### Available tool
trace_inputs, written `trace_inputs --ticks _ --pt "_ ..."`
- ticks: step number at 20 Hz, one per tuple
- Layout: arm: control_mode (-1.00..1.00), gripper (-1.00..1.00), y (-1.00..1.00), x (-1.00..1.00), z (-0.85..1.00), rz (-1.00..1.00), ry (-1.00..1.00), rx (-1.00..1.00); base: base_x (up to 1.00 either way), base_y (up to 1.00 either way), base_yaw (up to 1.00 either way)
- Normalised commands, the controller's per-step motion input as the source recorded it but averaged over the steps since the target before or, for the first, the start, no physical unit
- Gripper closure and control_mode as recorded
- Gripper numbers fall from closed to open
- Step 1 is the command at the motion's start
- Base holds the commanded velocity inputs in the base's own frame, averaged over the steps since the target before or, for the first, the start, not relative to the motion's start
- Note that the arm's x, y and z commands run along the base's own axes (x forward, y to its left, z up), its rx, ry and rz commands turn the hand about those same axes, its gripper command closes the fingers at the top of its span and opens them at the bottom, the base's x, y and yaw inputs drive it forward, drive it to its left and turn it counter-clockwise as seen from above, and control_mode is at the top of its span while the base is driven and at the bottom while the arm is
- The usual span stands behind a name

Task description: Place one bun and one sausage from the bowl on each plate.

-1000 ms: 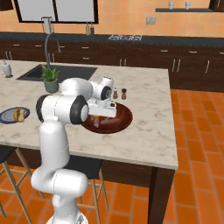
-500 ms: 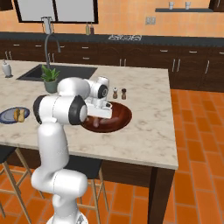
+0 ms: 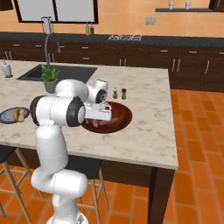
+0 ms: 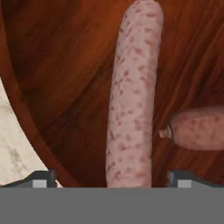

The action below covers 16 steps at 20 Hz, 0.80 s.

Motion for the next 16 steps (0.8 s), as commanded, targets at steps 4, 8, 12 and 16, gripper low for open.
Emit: trace_inputs --ticks 4,8,12,16 --pt "-1.00 -1.00 -0.06 0.35 -0.28 0.00 0.00 0.00 0.00 0.00 0.00" --pt "-1.00 1.00 0.00 0.04 -0.43 0.00 0.00 0.00 0.00 0.00 0.00" --pt "-1.00 1.00 0.00 0.00 -0.01 0.00 0.00 0.00 0.00 0.00 0.00" --pt "-1.00 1.00 0.00 -0.07 0.08 0.00 -0.04 0.00 0.00 0.00 0.00"
